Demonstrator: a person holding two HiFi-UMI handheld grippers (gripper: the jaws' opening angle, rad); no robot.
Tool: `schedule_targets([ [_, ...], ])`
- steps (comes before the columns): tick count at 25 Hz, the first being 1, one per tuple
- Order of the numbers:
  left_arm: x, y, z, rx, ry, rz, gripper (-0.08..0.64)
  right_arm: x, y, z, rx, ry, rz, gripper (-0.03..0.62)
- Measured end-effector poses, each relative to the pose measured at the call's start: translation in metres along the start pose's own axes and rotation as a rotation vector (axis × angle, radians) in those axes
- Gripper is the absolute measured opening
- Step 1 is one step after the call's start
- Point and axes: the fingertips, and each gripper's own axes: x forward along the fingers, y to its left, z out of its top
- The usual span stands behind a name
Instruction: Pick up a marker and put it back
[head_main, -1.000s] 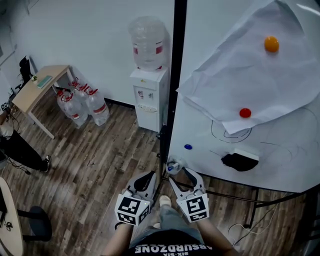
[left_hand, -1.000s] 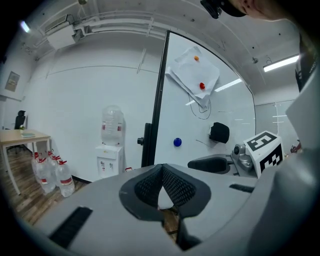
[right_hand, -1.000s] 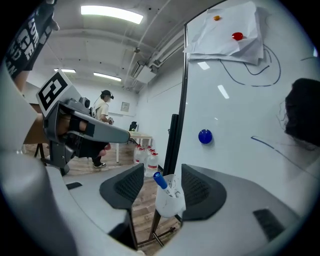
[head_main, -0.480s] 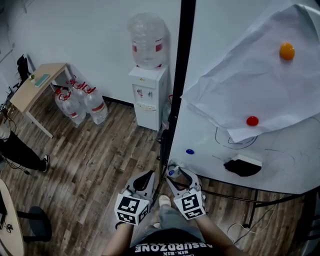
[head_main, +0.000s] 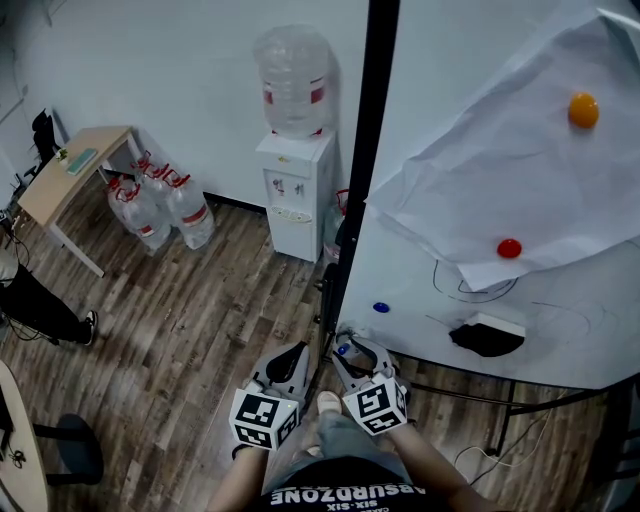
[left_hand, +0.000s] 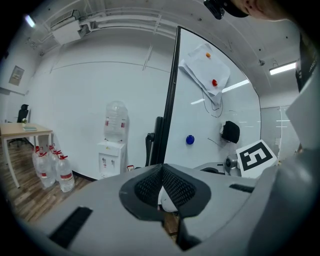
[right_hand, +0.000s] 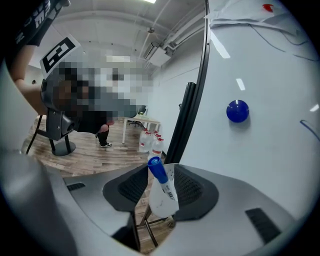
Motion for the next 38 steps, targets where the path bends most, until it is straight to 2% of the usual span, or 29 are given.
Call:
schedule_targets([
  [6,0.003,0.0,-0.002,-0.007,0.005,-0.008,0.008,0.001,0.0,-0.003,-0.011,0.008,0.002,0.112],
  [16,0.008,-0.006,-0.004,-0.001,0.014,-0.026,0.008,-0.002,-0.006,-0.001,-0.013,-0.004,-0.015,0.098],
  [20,0.008,-0.008,-0.004,0.004,0.019,-0.031,0.008,-0.006,-0.009,0.004,-0.019,-0.024,-0.04,0.073],
  [38,0.008,-0.017,-0.005,0.014,0.019,-0.043,0.008,-0.019,-0.024,0.011,0.029,-0.059,-0.073,0.071],
])
